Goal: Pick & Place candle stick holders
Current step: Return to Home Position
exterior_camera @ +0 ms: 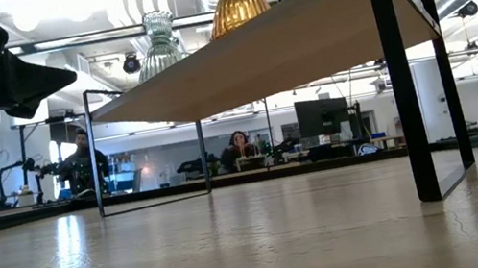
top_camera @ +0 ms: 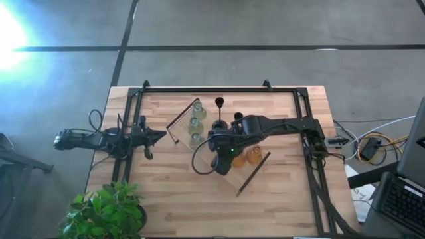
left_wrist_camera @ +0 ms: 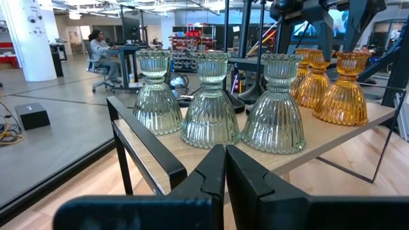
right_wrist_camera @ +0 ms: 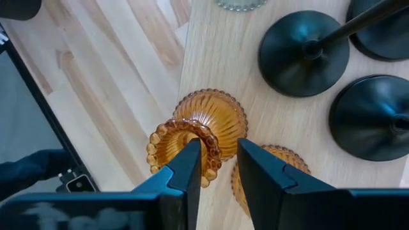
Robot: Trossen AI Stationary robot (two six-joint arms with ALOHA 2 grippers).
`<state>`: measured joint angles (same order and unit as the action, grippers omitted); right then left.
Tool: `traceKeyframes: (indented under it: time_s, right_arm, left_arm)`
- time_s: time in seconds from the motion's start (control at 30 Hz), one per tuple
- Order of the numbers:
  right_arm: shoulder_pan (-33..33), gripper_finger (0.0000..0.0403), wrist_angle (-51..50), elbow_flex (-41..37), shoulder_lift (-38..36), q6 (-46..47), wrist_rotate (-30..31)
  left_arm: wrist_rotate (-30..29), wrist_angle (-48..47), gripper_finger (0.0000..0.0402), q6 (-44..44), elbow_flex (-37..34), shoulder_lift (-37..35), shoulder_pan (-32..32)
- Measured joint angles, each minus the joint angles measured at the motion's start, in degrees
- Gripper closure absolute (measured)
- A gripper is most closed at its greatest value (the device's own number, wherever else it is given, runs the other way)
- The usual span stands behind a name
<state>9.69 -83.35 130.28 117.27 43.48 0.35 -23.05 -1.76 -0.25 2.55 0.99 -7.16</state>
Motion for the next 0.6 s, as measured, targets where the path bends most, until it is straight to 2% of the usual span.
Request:
traceKeyframes:
  time_s: [0.6]
  right_arm:
    - [-0.2, 0.0305, -0.5, 0.0, 0.0, 0.0, 1.4]
  left_arm:
    - [0.0, 0.0, 0.0383, 0.0, 0.0, 0.0, 0.0]
